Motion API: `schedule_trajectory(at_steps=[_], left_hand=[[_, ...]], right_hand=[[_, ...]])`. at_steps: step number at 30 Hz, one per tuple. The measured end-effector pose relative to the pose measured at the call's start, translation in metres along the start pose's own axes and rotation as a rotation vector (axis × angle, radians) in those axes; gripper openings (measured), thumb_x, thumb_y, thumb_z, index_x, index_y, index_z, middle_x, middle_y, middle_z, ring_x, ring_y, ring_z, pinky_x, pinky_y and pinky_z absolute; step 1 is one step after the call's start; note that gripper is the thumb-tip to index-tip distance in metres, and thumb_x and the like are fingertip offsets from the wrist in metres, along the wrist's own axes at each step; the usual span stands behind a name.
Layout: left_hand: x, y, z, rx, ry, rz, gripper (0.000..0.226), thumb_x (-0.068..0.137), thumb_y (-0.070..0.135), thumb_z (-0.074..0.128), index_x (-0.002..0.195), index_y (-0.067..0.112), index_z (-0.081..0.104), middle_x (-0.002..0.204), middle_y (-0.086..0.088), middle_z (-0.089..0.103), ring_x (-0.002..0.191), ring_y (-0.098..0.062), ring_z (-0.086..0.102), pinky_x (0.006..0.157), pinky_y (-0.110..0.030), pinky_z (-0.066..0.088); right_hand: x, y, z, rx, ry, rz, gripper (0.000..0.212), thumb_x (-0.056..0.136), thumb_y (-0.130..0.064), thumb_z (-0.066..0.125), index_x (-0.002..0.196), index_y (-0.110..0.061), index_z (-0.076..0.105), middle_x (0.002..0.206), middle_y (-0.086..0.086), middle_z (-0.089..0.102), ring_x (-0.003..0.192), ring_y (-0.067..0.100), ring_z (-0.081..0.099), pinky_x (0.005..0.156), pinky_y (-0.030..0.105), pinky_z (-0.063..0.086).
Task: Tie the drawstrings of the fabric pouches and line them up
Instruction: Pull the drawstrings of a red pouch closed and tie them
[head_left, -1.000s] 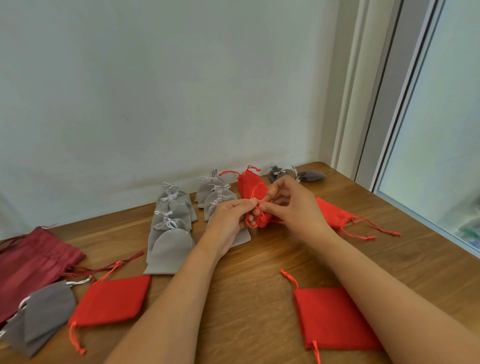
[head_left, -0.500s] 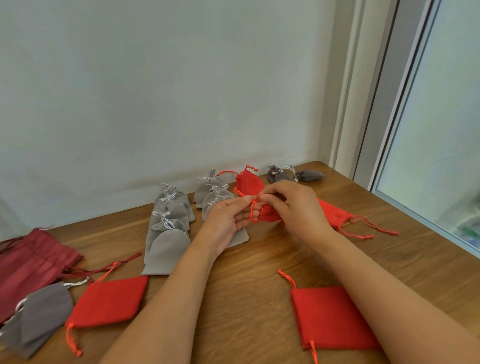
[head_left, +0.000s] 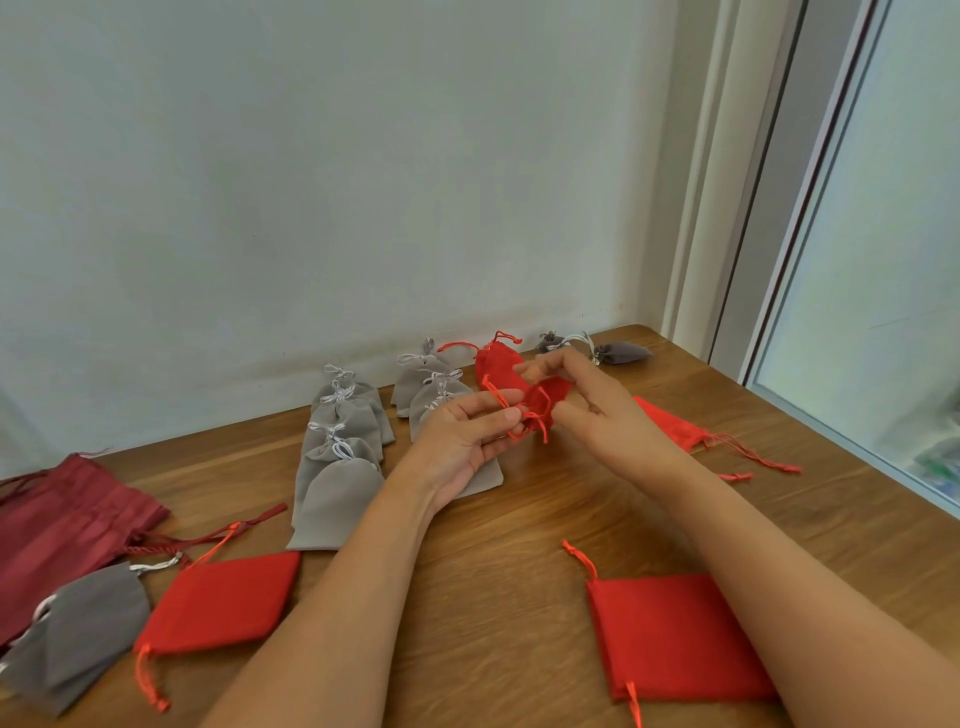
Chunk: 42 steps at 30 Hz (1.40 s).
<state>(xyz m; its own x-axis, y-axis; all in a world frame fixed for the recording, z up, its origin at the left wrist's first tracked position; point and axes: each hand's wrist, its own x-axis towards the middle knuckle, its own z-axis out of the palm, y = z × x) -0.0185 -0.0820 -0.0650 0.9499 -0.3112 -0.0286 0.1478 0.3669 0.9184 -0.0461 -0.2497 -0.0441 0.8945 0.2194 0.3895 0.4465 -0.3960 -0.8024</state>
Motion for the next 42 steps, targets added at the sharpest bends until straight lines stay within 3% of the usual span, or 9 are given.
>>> schedule_trajectory(at_steps=[3, 5, 8, 10, 17, 23, 27, 36, 42], left_hand=[[0.0, -0.001, 0.0, 0.019, -0.025, 0.003, 0.021, 0.084, -0.011, 0.056, 0.092, 0.005, 0.067, 0.072, -0.004, 0.072, 0.065, -0.01, 0.067, 0.069, -0.021, 0.058], [0.001, -0.004, 0.001, 0.053, -0.019, 0.041, 0.023, 0.083, -0.014, 0.056, 0.092, 0.005, 0.067, 0.073, -0.003, 0.072, 0.069, -0.01, 0.069, 0.071, -0.021, 0.057], [0.003, -0.008, 0.001, 0.149, 0.041, 0.141, 0.023, 0.081, -0.013, 0.062, 0.093, 0.005, 0.069, 0.079, -0.005, 0.074, 0.077, -0.012, 0.07, 0.078, -0.024, 0.057], [0.005, -0.01, 0.001, 0.25, 0.109, 0.202, 0.023, 0.08, -0.012, 0.064, 0.092, 0.007, 0.069, 0.078, -0.002, 0.074, 0.077, -0.01, 0.07, 0.075, -0.02, 0.056], [0.007, -0.016, 0.002, 0.386, 0.223, 0.241, 0.017, 0.081, -0.005, 0.069, 0.083, 0.012, 0.071, 0.081, -0.007, 0.073, 0.079, -0.015, 0.069, 0.079, -0.032, 0.056], [0.007, -0.014, 0.003, 0.419, 0.208, 0.251, 0.015, 0.079, 0.0, 0.073, 0.08, 0.016, 0.073, 0.084, -0.003, 0.074, 0.085, -0.017, 0.069, 0.083, -0.035, 0.056], [0.005, -0.014, 0.005, 0.367, 0.182, 0.254, 0.02, 0.076, -0.004, 0.072, 0.074, 0.016, 0.073, 0.075, 0.002, 0.074, 0.075, -0.01, 0.068, 0.073, -0.025, 0.055], [0.0, -0.015, 0.008, 0.385, 0.161, 0.287, 0.015, 0.076, -0.003, 0.073, 0.082, 0.011, 0.075, 0.076, 0.002, 0.074, 0.08, -0.01, 0.069, 0.078, -0.02, 0.054], [-0.003, -0.012, 0.009, 0.416, 0.247, 0.306, 0.01, 0.077, 0.006, 0.076, 0.081, 0.015, 0.074, 0.059, 0.011, 0.067, 0.055, 0.002, 0.054, 0.056, -0.012, 0.045]], right_hand=[[0.001, 0.006, 0.002, -0.235, -0.066, -0.05, 0.034, 0.077, -0.009, 0.058, 0.108, -0.023, 0.057, 0.103, -0.022, 0.062, 0.099, -0.002, 0.057, 0.116, 0.039, 0.025], [0.003, 0.01, 0.001, -0.337, -0.025, -0.043, 0.024, 0.082, -0.007, 0.062, 0.099, -0.023, 0.058, 0.092, -0.01, 0.067, 0.089, 0.004, 0.06, 0.119, 0.031, 0.016], [0.002, 0.007, -0.001, -0.306, 0.027, 0.029, 0.016, 0.083, -0.01, 0.062, 0.088, -0.025, 0.062, 0.083, -0.004, 0.067, 0.077, 0.006, 0.058, 0.087, 0.01, 0.039], [0.001, 0.006, 0.002, -0.261, 0.038, 0.072, 0.014, 0.083, -0.009, 0.062, 0.084, -0.023, 0.064, 0.078, -0.004, 0.066, 0.071, 0.004, 0.056, 0.061, 0.011, 0.039], [0.005, 0.008, 0.004, 0.023, 0.027, 0.224, 0.034, 0.095, -0.021, 0.058, 0.061, -0.019, 0.06, 0.046, -0.014, 0.049, 0.045, -0.001, 0.042, 0.048, 0.014, 0.03], [0.006, 0.011, 0.005, 0.217, -0.007, 0.345, 0.019, 0.082, -0.016, 0.074, 0.1, -0.013, 0.067, 0.092, 0.006, 0.074, 0.086, 0.013, 0.068, 0.079, 0.021, 0.053], [0.003, 0.01, 0.003, 0.308, 0.01, 0.371, 0.022, 0.081, -0.006, 0.074, 0.102, -0.007, 0.071, 0.091, 0.016, 0.074, 0.087, 0.021, 0.071, 0.08, 0.027, 0.058], [0.002, 0.008, -0.001, 0.381, 0.056, 0.405, 0.019, 0.08, 0.005, 0.07, 0.086, -0.013, 0.074, 0.078, 0.001, 0.074, 0.074, 0.009, 0.069, 0.07, 0.018, 0.056], [0.002, 0.007, -0.009, -0.442, 0.03, 0.279, 0.025, 0.094, -0.008, 0.054, 0.11, -0.016, 0.072, 0.108, 0.001, 0.068, 0.102, 0.015, 0.059, 0.073, 0.015, 0.035]])
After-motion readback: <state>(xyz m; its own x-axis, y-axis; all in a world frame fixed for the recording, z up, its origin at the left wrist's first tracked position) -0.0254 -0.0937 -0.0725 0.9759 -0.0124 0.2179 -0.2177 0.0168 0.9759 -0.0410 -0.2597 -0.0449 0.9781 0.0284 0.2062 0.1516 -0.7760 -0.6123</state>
